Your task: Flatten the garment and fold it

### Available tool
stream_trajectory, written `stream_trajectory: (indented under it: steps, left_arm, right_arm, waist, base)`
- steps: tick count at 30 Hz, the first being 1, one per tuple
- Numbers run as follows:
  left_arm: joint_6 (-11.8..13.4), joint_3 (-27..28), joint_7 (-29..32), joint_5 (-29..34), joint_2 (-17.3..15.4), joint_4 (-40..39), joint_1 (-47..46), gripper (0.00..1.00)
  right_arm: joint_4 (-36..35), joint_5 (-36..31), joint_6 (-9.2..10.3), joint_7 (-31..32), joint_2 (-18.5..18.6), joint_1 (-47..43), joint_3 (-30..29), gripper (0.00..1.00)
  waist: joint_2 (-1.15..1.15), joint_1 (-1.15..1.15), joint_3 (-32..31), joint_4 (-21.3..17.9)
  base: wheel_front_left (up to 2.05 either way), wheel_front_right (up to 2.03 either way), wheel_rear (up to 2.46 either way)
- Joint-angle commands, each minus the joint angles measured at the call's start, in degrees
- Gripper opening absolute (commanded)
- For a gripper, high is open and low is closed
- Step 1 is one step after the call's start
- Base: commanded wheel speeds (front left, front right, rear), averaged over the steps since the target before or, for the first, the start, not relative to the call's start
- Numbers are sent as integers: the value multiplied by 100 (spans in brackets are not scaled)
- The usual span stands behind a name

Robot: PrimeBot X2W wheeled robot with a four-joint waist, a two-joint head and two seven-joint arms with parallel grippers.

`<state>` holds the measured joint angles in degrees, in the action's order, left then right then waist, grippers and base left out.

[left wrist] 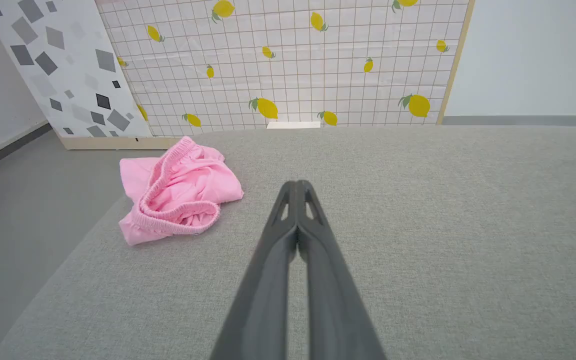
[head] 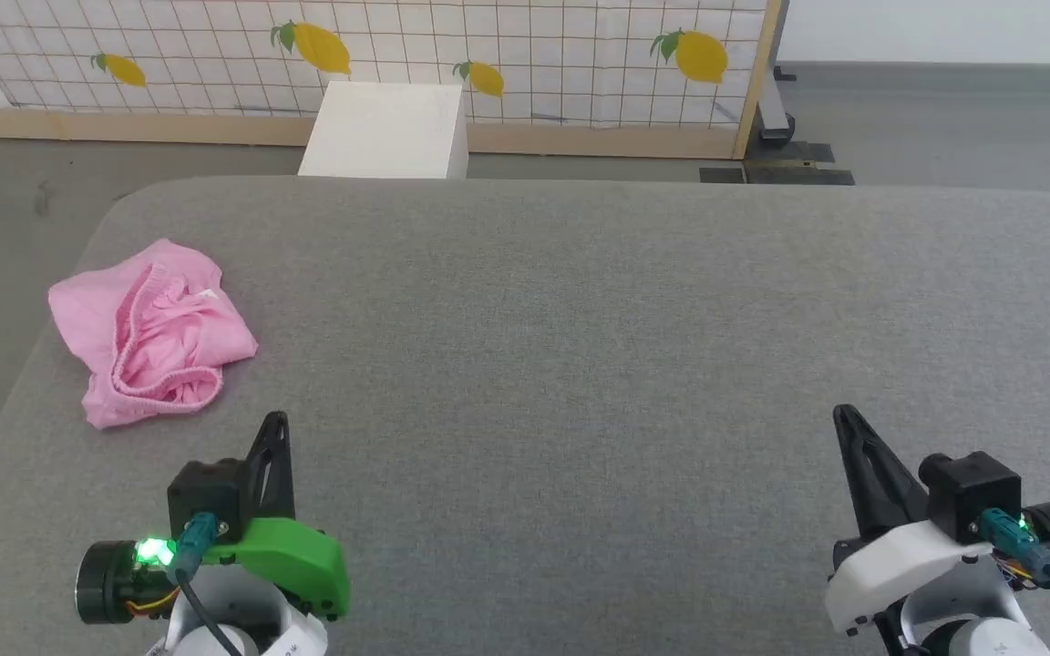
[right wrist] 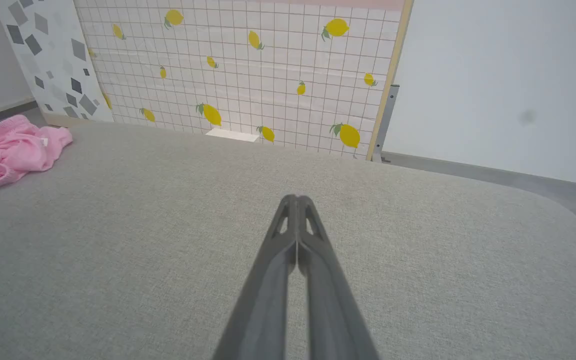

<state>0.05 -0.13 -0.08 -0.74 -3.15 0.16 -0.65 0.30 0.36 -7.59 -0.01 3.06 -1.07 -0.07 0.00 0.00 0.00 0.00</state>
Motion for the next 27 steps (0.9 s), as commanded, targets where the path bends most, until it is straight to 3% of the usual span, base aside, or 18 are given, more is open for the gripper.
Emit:
stream_trajectory:
  steps: [1,27]
  left_arm:
    - [-5,13,8,74,27,-16,65,0]
    - [-5,13,8,74,27,-16,65,0]
  right_arm:
    - [-30,-36,10,1,-18,107,7,0]
    - [-30,-36,10,1,-18,107,7,0]
  waist:
    - [0,0,0,0]
    - [0,0,0,0]
  base:
    - [0,0,0]
    - [0,0,0]
